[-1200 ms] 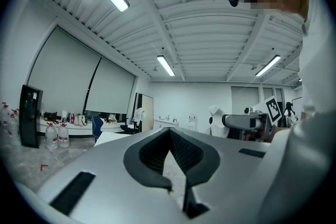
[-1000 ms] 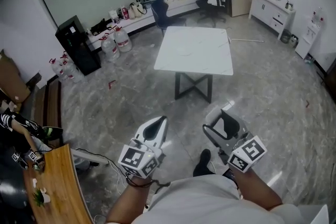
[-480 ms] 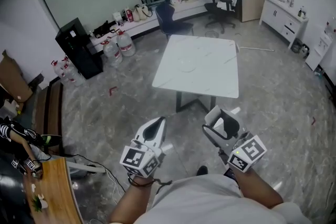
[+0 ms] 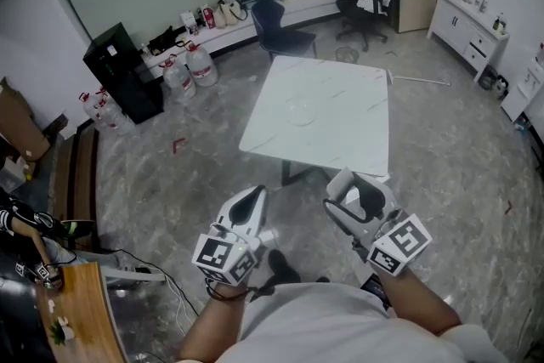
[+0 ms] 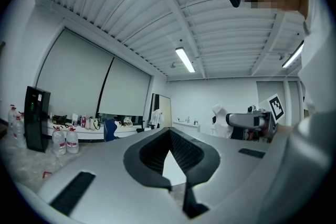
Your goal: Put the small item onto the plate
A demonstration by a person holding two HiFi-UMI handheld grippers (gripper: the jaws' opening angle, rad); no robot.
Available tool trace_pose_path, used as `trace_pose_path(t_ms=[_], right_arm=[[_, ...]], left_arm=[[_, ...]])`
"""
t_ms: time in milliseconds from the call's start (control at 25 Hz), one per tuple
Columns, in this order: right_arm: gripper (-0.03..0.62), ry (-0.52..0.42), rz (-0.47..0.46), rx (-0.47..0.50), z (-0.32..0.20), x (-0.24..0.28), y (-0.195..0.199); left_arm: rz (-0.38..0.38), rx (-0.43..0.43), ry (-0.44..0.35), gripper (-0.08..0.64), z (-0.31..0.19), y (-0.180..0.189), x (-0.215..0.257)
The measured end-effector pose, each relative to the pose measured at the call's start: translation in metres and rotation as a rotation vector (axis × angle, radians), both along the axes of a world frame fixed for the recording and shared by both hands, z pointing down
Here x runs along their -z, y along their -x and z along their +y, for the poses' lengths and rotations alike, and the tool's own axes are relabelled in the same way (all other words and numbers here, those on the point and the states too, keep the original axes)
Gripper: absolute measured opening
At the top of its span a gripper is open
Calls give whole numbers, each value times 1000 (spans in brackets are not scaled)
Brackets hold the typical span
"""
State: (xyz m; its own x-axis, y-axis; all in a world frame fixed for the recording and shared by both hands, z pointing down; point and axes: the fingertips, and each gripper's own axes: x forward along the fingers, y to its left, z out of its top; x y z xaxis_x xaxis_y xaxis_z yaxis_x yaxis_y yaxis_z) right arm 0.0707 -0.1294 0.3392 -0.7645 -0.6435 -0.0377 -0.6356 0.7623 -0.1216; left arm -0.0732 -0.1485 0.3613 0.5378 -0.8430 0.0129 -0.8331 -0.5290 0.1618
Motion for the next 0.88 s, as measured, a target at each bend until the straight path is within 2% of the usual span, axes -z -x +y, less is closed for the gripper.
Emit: trace_pose_path(t_ms=[400, 680, 880], right_arm=[[296, 6, 14, -45, -117, -5, 33], [296, 9, 31, -124, -212, -8, 76], [296, 39, 43, -174, -255, -22, 99]], left_arm=[[-4, -84, 15, 6, -128, 20, -11], [-9, -163, 19, 6, -227, 65, -11], [-15, -216, 25, 6, -275, 89, -17]])
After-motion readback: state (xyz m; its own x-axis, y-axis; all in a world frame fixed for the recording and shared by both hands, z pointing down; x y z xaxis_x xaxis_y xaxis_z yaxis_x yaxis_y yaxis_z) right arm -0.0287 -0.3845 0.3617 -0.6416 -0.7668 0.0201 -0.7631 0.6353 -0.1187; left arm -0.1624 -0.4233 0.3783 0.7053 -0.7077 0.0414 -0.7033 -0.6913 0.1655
